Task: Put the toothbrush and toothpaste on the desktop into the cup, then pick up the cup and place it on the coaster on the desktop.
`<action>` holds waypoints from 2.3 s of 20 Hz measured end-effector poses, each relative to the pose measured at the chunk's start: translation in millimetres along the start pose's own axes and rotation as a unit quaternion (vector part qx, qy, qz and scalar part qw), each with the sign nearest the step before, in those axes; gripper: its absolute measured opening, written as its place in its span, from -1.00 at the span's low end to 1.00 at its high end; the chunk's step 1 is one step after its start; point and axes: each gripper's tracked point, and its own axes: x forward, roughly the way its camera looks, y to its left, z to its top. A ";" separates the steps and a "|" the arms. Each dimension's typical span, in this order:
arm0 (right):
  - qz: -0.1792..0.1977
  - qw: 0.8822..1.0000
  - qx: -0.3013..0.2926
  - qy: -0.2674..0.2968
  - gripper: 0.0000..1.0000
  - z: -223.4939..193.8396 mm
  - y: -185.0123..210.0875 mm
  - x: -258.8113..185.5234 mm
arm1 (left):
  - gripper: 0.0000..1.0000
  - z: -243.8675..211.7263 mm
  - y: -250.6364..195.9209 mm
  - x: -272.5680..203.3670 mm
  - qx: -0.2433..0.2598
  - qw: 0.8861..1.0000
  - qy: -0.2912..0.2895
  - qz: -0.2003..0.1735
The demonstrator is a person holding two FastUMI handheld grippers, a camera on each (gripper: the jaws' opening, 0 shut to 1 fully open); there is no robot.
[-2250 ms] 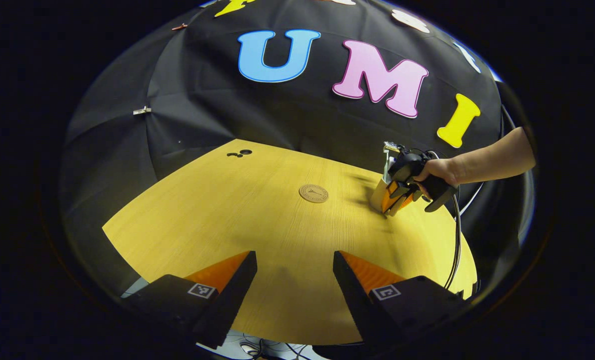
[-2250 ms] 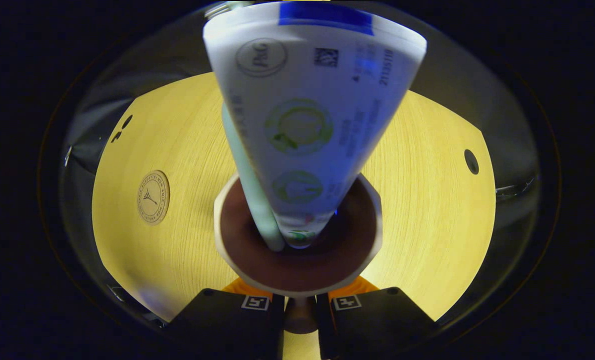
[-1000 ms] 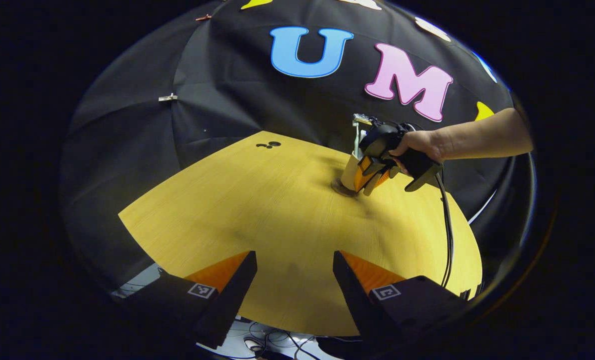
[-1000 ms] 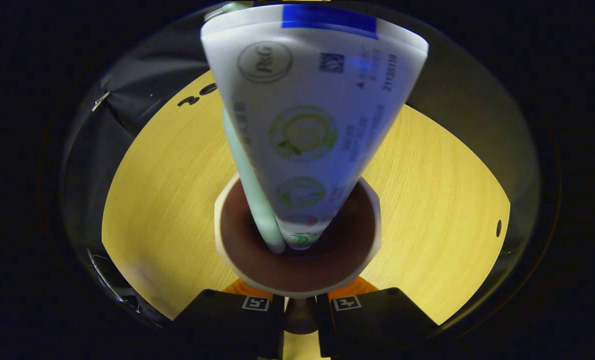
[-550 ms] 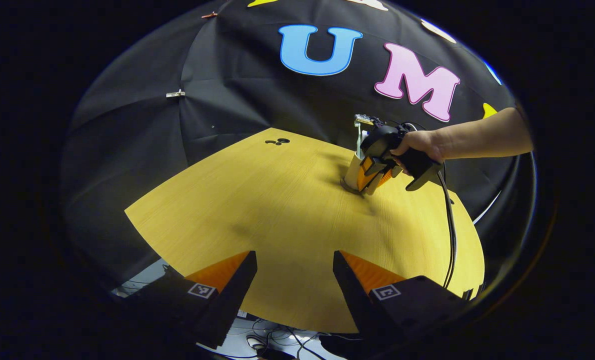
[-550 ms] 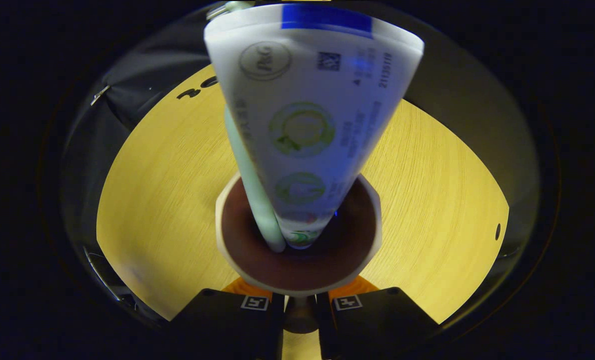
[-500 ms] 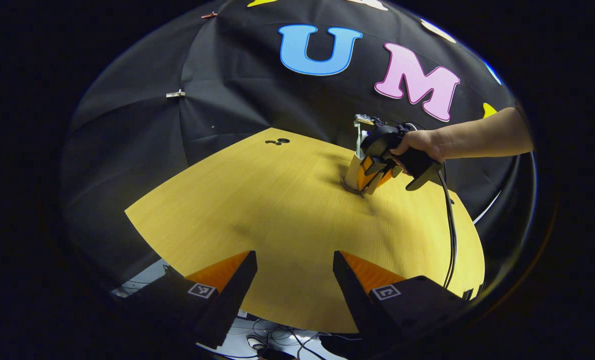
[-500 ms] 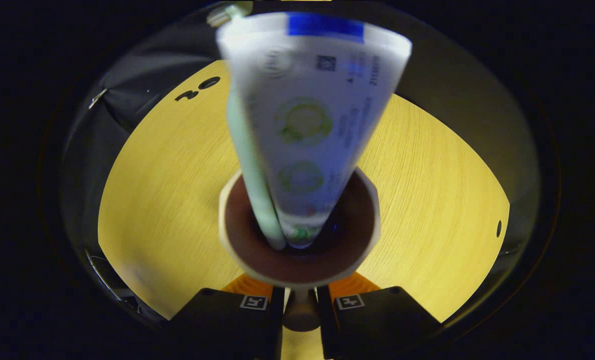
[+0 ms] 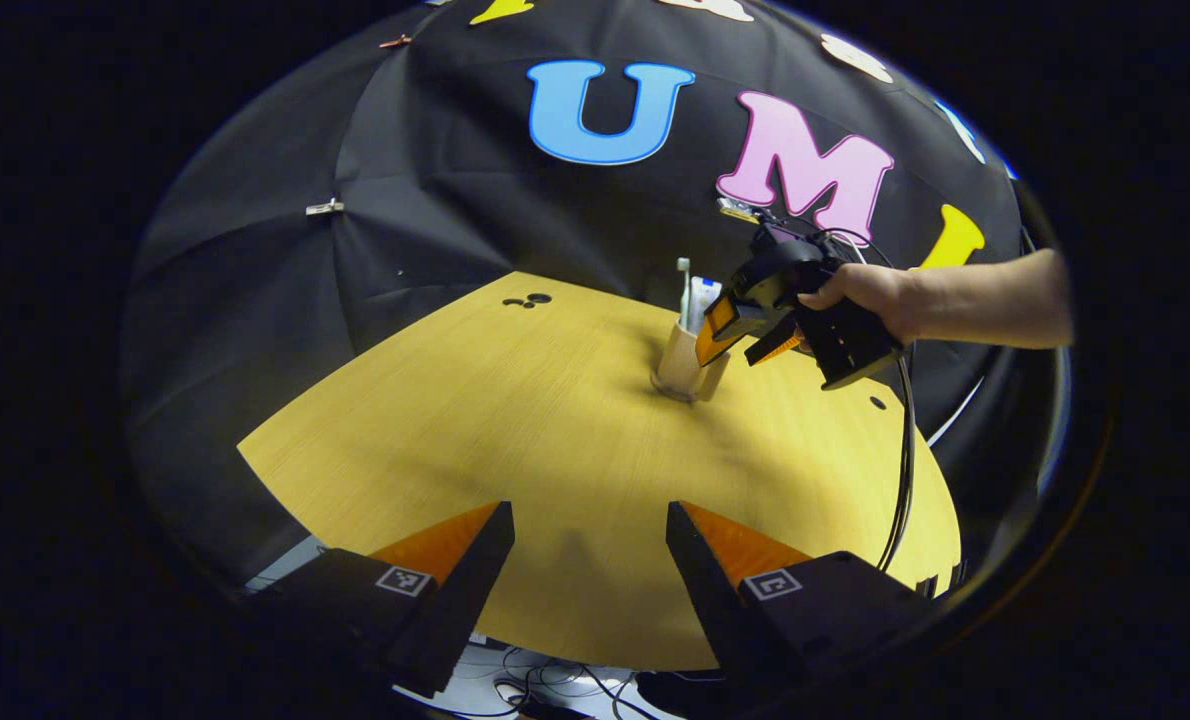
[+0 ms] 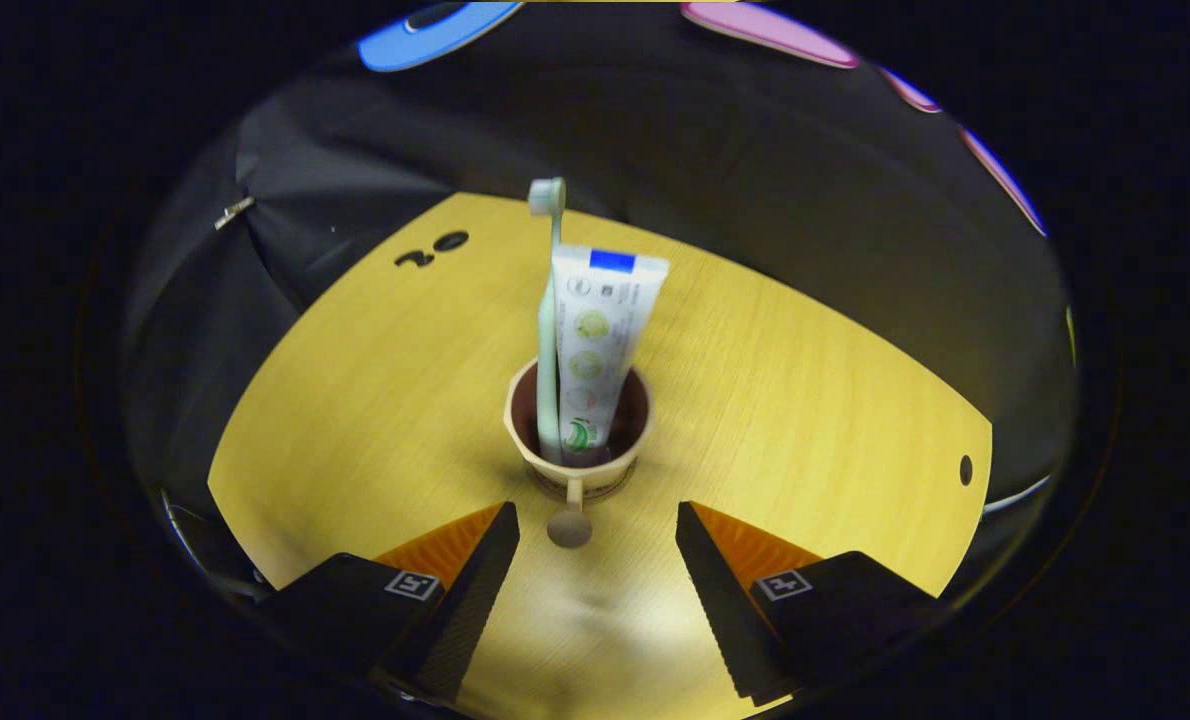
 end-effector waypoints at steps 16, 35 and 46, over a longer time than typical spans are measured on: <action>-0.153 0.935 0.064 -0.312 0.94 -69.9 -63.7 -303.9 | 0.94 143.2 -94.4 -68.0 0.077 0.978 -0.171 -0.088; -0.183 0.915 0.133 -0.333 0.94 -211.3 -25.2 -357.3 | 0.94 128.3 -128.0 -144.1 0.114 0.961 -0.215 -0.131; -0.143 0.934 0.145 -0.293 0.95 -224.8 -14.6 -336.4 | 0.94 119.5 -117.3 -139.5 0.094 0.968 -0.203 -0.113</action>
